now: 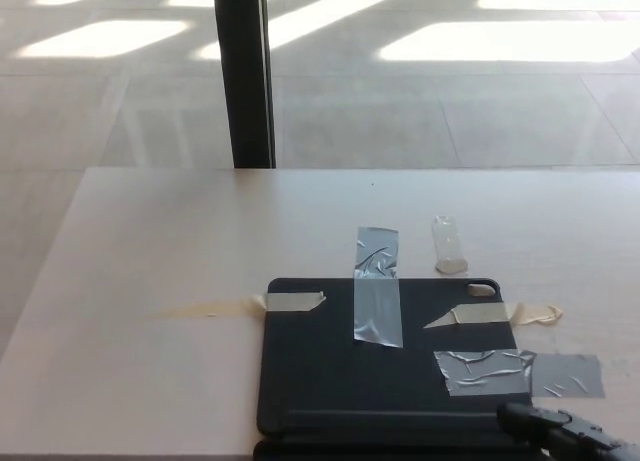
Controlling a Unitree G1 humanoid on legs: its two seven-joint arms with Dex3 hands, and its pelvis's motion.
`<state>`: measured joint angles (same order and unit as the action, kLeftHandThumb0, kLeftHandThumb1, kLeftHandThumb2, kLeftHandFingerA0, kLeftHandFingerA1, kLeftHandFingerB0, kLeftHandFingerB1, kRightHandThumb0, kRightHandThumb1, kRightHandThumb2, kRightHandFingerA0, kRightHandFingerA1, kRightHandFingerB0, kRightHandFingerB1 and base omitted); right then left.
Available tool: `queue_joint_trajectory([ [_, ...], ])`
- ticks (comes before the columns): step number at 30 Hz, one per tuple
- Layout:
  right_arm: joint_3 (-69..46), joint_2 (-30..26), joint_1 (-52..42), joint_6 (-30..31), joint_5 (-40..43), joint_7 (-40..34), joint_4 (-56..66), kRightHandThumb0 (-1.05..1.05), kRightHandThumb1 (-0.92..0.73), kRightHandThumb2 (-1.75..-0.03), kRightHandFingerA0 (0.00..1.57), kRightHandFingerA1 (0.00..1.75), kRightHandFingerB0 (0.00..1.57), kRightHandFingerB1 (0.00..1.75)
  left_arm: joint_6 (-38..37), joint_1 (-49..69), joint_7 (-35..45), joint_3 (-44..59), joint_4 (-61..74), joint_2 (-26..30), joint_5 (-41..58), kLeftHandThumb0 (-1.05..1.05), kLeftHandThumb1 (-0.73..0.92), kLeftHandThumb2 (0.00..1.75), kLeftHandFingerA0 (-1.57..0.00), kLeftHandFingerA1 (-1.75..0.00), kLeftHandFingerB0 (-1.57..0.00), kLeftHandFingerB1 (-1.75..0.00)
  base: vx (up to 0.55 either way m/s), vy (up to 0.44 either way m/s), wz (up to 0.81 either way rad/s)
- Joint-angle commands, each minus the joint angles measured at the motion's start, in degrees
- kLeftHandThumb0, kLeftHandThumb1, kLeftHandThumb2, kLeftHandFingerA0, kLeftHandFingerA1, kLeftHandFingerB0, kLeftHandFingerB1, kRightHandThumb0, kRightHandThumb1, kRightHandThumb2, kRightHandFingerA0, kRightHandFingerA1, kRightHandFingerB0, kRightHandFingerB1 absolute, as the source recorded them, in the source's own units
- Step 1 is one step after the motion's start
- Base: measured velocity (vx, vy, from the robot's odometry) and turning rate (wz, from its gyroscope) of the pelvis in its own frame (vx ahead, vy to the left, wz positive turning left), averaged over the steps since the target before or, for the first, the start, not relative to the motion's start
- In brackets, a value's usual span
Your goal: The robot uses its right hand to open a folded tablet cover kept in the middle of the desk
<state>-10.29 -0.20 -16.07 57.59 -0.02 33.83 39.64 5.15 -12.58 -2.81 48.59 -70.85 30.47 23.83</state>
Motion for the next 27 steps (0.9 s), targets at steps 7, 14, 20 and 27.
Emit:
queue_joint_trajectory([
  [7, -17.7, 3.7, -2.7, 34.9, 9.1, 3.8, 7.2, -0.66, -0.47, -0.84, 0.31, 0.56, 0.15, 0.44, -0.1, 0.5, 0.1, -0.6, -0.6, 3.6, 1.0, -0.52, 0.31, 0.83, -0.83, -0.89, -0.64, -0.77, 0.0, 0.0, 0.0],
  [14, -14.5, 3.8, -4.6, 34.9, 7.6, 0.3, -0.2, -0.63, -0.48, -0.79, 0.18, 0.55, 0.12, 0.44, -0.2, 0.8, 0.0, -0.3, -0.4, 3.6, 1.4, -0.48, 0.31, 0.83, -0.87, -0.91, -0.64, -0.77, 0.0, 0.0, 0.0],
  [20, -15.8, 1.3, -4.4, 34.9, 9.9, 2.1, 3.4, -0.68, -0.5, -0.86, 0.31, 0.58, 0.16, 0.46, 0.0, 0.6, -0.6, 0.0, -0.6, 3.8, 1.7, -0.43, 0.44, 0.59, -0.92, -0.92, -0.69, -0.77, 0.0, 0.0, 0.0],
  [27, -48.1, -9.2, 22.6, 34.9, 16.9, 7.6, 2.7, -0.64, -0.63, -0.6, 0.49, 0.4, 0.34, 0.32, -0.8, 2.1, 0.4, 0.0, -0.5, 3.4, 1.7, -0.5, 0.3, 0.82, -0.85, -0.9, -0.62, -0.76, 0.0, 0.0, 0.0],
])
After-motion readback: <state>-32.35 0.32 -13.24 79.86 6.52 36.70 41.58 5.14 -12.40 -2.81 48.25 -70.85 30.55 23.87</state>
